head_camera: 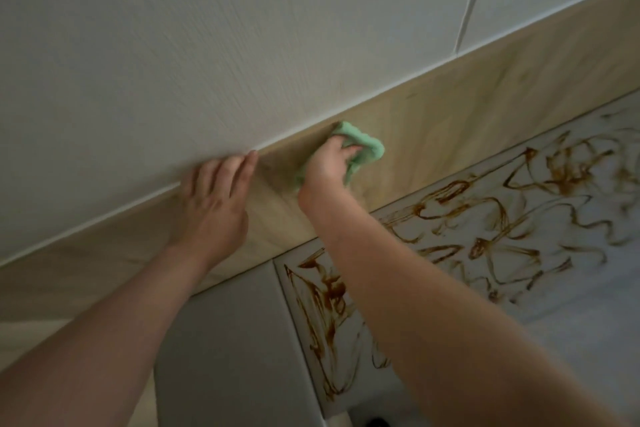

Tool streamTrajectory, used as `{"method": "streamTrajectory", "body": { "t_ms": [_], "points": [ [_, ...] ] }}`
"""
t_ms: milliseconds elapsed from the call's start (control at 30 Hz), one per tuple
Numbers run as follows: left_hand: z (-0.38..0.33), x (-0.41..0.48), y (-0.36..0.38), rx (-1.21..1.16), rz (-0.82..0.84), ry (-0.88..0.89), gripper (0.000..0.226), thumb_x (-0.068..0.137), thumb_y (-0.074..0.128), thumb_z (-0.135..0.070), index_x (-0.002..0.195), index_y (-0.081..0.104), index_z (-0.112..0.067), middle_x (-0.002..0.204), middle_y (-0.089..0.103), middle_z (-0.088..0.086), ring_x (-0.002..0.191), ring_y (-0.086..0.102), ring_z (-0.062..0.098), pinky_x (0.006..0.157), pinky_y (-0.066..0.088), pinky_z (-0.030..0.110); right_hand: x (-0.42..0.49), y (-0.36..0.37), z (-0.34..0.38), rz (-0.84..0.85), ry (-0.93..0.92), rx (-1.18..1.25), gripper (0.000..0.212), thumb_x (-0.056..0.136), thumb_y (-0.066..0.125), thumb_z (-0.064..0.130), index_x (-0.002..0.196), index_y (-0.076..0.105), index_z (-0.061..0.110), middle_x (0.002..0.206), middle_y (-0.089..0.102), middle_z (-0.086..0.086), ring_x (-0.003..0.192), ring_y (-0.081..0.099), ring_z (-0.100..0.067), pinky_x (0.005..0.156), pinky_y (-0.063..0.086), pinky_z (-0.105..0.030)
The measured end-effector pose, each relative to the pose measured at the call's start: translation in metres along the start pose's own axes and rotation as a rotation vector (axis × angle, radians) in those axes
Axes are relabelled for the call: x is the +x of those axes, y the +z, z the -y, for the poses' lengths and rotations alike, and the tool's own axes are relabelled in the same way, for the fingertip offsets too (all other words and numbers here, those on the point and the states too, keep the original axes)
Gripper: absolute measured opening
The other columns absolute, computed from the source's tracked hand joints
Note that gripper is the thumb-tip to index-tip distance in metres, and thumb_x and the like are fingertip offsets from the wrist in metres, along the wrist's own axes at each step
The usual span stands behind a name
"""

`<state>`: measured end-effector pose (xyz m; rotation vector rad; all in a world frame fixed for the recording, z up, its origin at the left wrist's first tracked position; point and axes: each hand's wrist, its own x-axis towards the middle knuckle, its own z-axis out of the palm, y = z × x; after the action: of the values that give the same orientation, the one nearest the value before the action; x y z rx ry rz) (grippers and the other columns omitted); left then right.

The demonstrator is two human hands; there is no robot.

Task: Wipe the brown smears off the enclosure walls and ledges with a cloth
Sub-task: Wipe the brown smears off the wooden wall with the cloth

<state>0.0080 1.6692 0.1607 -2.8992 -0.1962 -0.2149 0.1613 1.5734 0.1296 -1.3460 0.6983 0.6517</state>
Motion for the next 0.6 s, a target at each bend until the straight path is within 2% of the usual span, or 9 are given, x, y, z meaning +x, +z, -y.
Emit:
{"method": "streamTrajectory", "body": {
  "t_ms": [33, 67, 100, 200, 233, 300, 433, 500, 600],
  "points": [
    [0.005, -0.005, 0.008, 0.011, -0.02, 0.006, 0.086, 0.077, 0.051, -0.009, 0.161, 0.031, -0.01, 0.15, 0.041, 0.011, 0.128, 0.04, 0.04, 0.105, 0.034, 0.058, -0.011, 0.012, -0.022, 0.032, 0.238, 0.277, 0.071, 0.101, 0.023, 0.066, 0.163, -0.004, 0.042, 0.173, 0.01, -0.005, 0.156, 0.02, -0.036, 0.122, 0.025, -0.061],
    [0.008, -0.007, 0.013, 0.023, -0.045, 0.01, 0.085, 0.078, 0.049, -0.011, 0.161, 0.031, -0.011, 0.15, 0.042, 0.012, 0.127, 0.041, 0.04, 0.104, 0.035, 0.058, -0.018, 0.022, -0.043, 0.237, 0.346, 0.278, 0.071, 0.099, 0.027, 0.069, 0.161, 0.001, 0.048, 0.171, 0.019, -0.003, 0.152, 0.03, -0.035, 0.116, 0.035, -0.06],
    [0.012, -0.009, 0.018, 0.024, -0.078, 0.013, 0.083, 0.079, 0.049, -0.013, 0.161, 0.032, -0.011, 0.148, 0.043, 0.013, 0.124, 0.042, 0.04, 0.102, 0.035, 0.058, -0.026, 0.026, -0.06, 0.385, 0.449, 0.484, 0.066, 0.1, 0.035, 0.067, 0.159, 0.016, 0.046, 0.163, 0.035, -0.005, 0.143, 0.044, -0.035, 0.108, 0.045, -0.056],
    [0.026, -0.005, 0.028, -0.002, -0.209, 0.041, 0.08, 0.079, 0.05, -0.008, 0.158, 0.04, -0.01, 0.136, 0.048, 0.015, 0.107, 0.042, 0.039, 0.093, 0.034, 0.053, -0.024, 0.004, -0.069, 0.442, 0.403, 0.292, 0.041, 0.105, 0.048, 0.044, 0.136, 0.05, 0.017, 0.135, 0.058, -0.015, 0.125, 0.058, -0.038, 0.106, 0.049, -0.059],
    [0.03, -0.003, 0.031, -0.011, -0.235, 0.057, 0.081, 0.076, 0.052, -0.005, 0.157, 0.042, -0.011, 0.132, 0.048, 0.014, 0.104, 0.041, 0.038, 0.09, 0.033, 0.051, -0.011, -0.01, -0.063, 0.462, 0.377, 0.338, 0.04, 0.105, 0.049, 0.04, 0.135, 0.051, 0.013, 0.136, 0.056, -0.019, 0.126, 0.056, -0.041, 0.108, 0.047, -0.062],
    [0.033, -0.001, 0.035, -0.02, -0.282, 0.069, 0.082, 0.074, 0.056, -0.001, 0.155, 0.046, -0.012, 0.128, 0.044, 0.009, 0.102, 0.04, 0.036, 0.087, 0.03, 0.048, 0.018, -0.033, -0.034, 0.296, 0.268, 0.382, 0.043, 0.105, 0.05, 0.037, 0.144, 0.046, 0.018, 0.145, 0.049, -0.018, 0.133, 0.05, -0.042, 0.111, 0.041, -0.065],
    [0.029, 0.001, 0.039, -0.037, -0.337, 0.06, 0.085, 0.071, 0.065, 0.006, 0.153, 0.05, -0.012, 0.129, 0.044, 0.003, 0.105, 0.04, 0.034, 0.089, 0.03, 0.047, 0.016, -0.032, 0.009, 0.119, 0.083, 0.35, 0.057, 0.105, 0.047, 0.041, 0.159, 0.028, 0.036, 0.15, 0.042, -0.002, 0.134, 0.046, -0.035, 0.111, 0.042, -0.062],
    [0.033, 0.0, 0.035, -0.06, -0.308, 0.087, 0.089, 0.069, 0.065, 0.007, 0.154, 0.047, -0.011, 0.132, 0.044, 0.004, 0.106, 0.04, 0.033, 0.091, 0.03, 0.047, -0.002, -0.008, -0.013, 0.188, 0.108, 0.323, 0.059, 0.104, 0.047, 0.048, 0.159, 0.027, 0.038, 0.151, 0.044, 0.0, 0.133, 0.048, -0.034, 0.109, 0.043, -0.064],
    [0.039, -0.002, 0.027, -0.069, -0.254, 0.133, 0.088, 0.07, 0.062, 0.003, 0.155, 0.043, -0.007, 0.135, 0.04, 0.008, 0.109, 0.038, 0.035, 0.094, 0.027, 0.047, -0.018, 0.024, -0.069, 0.454, 0.311, 0.357, 0.047, 0.108, 0.039, 0.048, 0.148, 0.045, 0.024, 0.143, 0.055, -0.013, 0.129, 0.054, -0.039, 0.105, 0.046, -0.067]
  ]
}}
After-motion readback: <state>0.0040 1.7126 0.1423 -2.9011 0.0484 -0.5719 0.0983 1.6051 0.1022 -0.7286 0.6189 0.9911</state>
